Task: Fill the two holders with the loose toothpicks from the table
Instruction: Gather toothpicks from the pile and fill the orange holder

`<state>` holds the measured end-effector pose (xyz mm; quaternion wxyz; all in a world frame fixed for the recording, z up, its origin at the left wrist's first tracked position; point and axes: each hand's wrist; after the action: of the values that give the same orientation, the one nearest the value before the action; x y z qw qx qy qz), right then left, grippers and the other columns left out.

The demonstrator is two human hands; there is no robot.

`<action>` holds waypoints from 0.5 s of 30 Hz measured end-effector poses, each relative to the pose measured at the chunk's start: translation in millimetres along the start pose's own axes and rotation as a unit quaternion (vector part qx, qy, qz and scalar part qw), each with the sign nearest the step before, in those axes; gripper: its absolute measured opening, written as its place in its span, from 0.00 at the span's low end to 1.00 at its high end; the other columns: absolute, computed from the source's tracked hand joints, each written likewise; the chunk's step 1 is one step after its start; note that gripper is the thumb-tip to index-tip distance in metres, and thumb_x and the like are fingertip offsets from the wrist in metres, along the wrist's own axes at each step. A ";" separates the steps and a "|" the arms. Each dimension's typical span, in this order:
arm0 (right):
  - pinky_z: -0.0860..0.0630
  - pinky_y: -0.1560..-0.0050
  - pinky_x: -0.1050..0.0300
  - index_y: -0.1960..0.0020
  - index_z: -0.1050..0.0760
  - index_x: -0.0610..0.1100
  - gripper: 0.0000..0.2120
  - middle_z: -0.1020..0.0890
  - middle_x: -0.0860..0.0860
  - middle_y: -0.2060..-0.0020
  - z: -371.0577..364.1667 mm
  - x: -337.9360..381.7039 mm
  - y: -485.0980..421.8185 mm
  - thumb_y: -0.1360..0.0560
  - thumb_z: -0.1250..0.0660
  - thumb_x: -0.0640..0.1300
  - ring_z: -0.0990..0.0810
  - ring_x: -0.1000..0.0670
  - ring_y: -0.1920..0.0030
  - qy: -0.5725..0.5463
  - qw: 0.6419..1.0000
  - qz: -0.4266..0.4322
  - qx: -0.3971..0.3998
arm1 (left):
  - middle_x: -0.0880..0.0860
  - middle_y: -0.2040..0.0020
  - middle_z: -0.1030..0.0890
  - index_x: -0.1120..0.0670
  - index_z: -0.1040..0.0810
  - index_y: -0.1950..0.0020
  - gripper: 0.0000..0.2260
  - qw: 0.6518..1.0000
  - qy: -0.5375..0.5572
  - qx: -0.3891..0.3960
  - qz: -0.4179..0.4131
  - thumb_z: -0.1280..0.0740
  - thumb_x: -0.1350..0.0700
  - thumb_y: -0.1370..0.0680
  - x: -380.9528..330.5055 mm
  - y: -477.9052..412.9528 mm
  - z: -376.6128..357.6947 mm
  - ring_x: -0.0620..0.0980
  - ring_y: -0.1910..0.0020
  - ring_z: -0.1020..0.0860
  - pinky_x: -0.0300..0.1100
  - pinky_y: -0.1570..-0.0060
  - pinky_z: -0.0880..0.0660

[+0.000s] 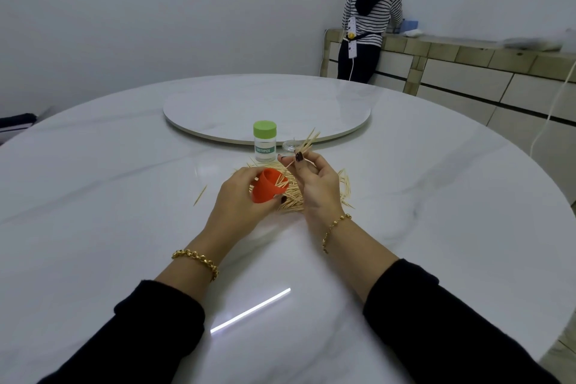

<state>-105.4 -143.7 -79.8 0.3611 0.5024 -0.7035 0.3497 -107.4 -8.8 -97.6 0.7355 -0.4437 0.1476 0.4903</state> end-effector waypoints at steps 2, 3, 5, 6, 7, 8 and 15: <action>0.21 0.54 0.59 0.54 0.26 0.44 0.05 0.15 0.49 0.62 -1.5 -2.4 3.9 0.23 0.35 0.34 0.17 0.52 0.57 0.023 1.000 -0.002 0.009 | 0.49 0.45 0.21 0.52 0.23 0.39 0.23 1.000 0.003 -0.002 0.000 0.23 0.54 0.32 0.5 -0.5 0.2 0.44 0.48 0.26 0.22 0.54 0.34; 0.22 0.58 0.62 0.56 0.26 0.44 0.07 0.15 0.50 0.63 -2.2 -3.8 5.3 0.23 0.35 0.34 0.17 0.54 0.59 0.030 0.999 -0.002 0.012 | 0.49 0.46 0.21 0.52 0.23 0.39 0.22 1.000 0.004 -0.003 0.002 0.23 0.54 0.32 0.9 -0.8 0.3 0.44 0.48 0.26 0.22 0.54 0.34; 0.22 0.61 0.64 0.57 0.26 0.45 0.08 0.15 0.51 0.63 -3.4 -6.5 7.4 0.23 0.35 0.34 0.17 0.56 0.61 0.043 0.999 0.003 0.019 | 0.49 0.47 0.21 0.52 0.23 0.40 0.22 1.000 0.004 -0.007 0.007 0.24 0.55 0.32 1.1 -1.1 0.8 0.44 0.49 0.25 0.22 0.54 0.34; 0.21 0.59 0.63 0.57 0.25 0.45 0.08 0.15 0.50 0.62 -3.6 -7.5 8.1 0.22 0.36 0.35 0.17 0.55 0.59 0.050 0.998 0.007 0.023 | 0.49 0.47 0.21 0.52 0.23 0.40 0.21 1.000 0.004 -0.010 0.008 0.24 0.55 0.32 1.1 -1.0 1.1 0.44 0.49 0.25 0.22 0.55 0.34; 0.20 0.56 0.59 0.58 0.23 0.46 0.09 0.15 0.49 0.60 -3.9 -8.3 8.6 0.22 0.36 0.35 0.17 0.53 0.57 0.058 0.998 0.013 0.028 | 0.49 0.47 0.21 0.52 0.23 0.40 0.21 1.000 0.003 -0.010 0.008 0.24 0.55 0.32 1.3 -1.0 1.4 0.44 0.49 0.25 0.22 0.54 0.34; 0.20 0.52 0.55 0.59 0.21 0.46 0.11 0.15 0.48 0.59 -3.7 -8.9 9.0 0.21 0.37 0.36 0.17 0.51 0.55 0.068 0.997 0.018 0.032 | 0.49 0.46 0.21 0.52 0.23 0.40 0.21 1.000 0.003 -0.009 0.008 0.24 0.55 0.32 1.3 -0.9 1.5 0.44 0.49 0.25 0.22 0.54 0.34; 0.21 0.57 0.62 0.50 0.23 0.37 0.09 0.15 0.42 0.54 -0.2 -14.9 5.3 0.19 0.39 0.41 0.17 0.50 0.54 0.136 0.990 0.027 0.006 | 0.49 0.46 0.21 0.53 0.23 0.39 0.22 1.000 0.002 -0.006 0.015 0.24 0.54 0.32 2.2 -1.3 1.8 0.45 0.48 0.25 0.23 0.54 0.34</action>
<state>-107.0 -135.4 -93.2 0.4412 0.4333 -0.6586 0.4287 -105.7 -6.2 -97.4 0.7249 -0.4471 0.1532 0.5012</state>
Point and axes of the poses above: each hand's wrist, its own y-axis away from the middle knuckle, its own z-axis out of the back of the hand, x = y × z
